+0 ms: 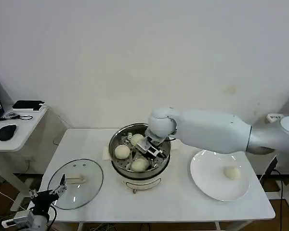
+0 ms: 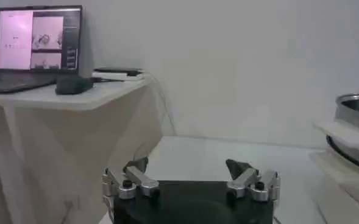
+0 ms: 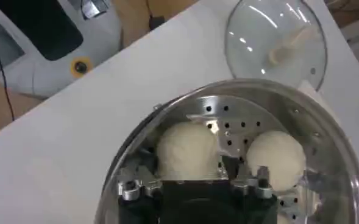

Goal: Take steamed baozi put them in steamer then cover it.

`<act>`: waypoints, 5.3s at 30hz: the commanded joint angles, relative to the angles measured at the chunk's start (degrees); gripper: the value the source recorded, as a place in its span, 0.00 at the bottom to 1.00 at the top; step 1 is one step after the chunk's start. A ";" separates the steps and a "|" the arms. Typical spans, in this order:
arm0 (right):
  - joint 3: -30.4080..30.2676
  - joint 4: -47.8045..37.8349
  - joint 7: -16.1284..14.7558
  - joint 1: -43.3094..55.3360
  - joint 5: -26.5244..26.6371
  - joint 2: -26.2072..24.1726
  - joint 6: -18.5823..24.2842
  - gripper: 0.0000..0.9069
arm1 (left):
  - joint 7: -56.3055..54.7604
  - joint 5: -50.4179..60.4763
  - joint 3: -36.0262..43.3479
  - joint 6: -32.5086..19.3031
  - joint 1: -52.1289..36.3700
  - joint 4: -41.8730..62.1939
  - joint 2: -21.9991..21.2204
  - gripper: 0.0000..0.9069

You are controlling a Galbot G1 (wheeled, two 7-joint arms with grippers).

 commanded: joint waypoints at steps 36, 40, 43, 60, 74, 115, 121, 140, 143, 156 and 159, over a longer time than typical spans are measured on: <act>24.50 3.28 6.97 -29.39 -10.87 -47.31 -9.68 0.99 | 0.01 -1.10 2.68 0.55 -2.83 2.30 5.19 1.00; 30.03 1.71 6.83 -35.79 -12.02 -46.60 -8.95 1.00 | -0.01 -0.83 2.90 0.57 -2.67 2.55 4.88 1.00; 31.80 -0.28 6.81 -38.00 -12.77 -45.30 -8.72 1.00 | 0.04 -0.55 3.09 0.50 -2.40 2.60 4.81 1.00; 34.83 -10.17 6.54 -40.17 -16.49 -37.90 -8.33 0.99 | 0.01 -0.64 2.18 0.51 -1.92 2.61 4.38 1.00; 35.43 -15.43 6.89 -40.52 -17.68 -33.40 -7.88 0.94 | -0.04 -0.38 2.56 0.51 -2.10 2.77 4.18 1.00; 4.27 7.01 6.61 7.54 8.30 -29.97 -22.23 0.72 | -0.18 0.00 2.25 0.46 -2.21 1.69 3.26 1.00; 1.13 8.94 8.89 10.60 15.21 -20.57 -27.77 0.72 | -0.19 0.30 2.04 0.41 -1.75 1.30 2.77 1.00; -1.42 2.72 19.78 4.34 27.70 -6.42 -37.76 0.73 | -0.12 0.78 2.03 0.22 -2.07 1.43 1.65 1.00; -1.56 2.25 20.32 3.13 27.52 -6.05 -37.84 0.73 | -0.09 0.79 2.07 0.21 -2.14 1.55 1.70 1.00; -1.15 -1.61 20.38 -0.55 24.50 -4.06 -37.75 0.73 | -0.02 0.71 1.90 0.03 -2.38 2.09 1.94 1.00; -1.15 -2.07 20.22 -0.96 23.34 -4.05 -37.73 0.72 | 0.00 0.67 1.74 0.01 -2.31 2.12 2.02 1.00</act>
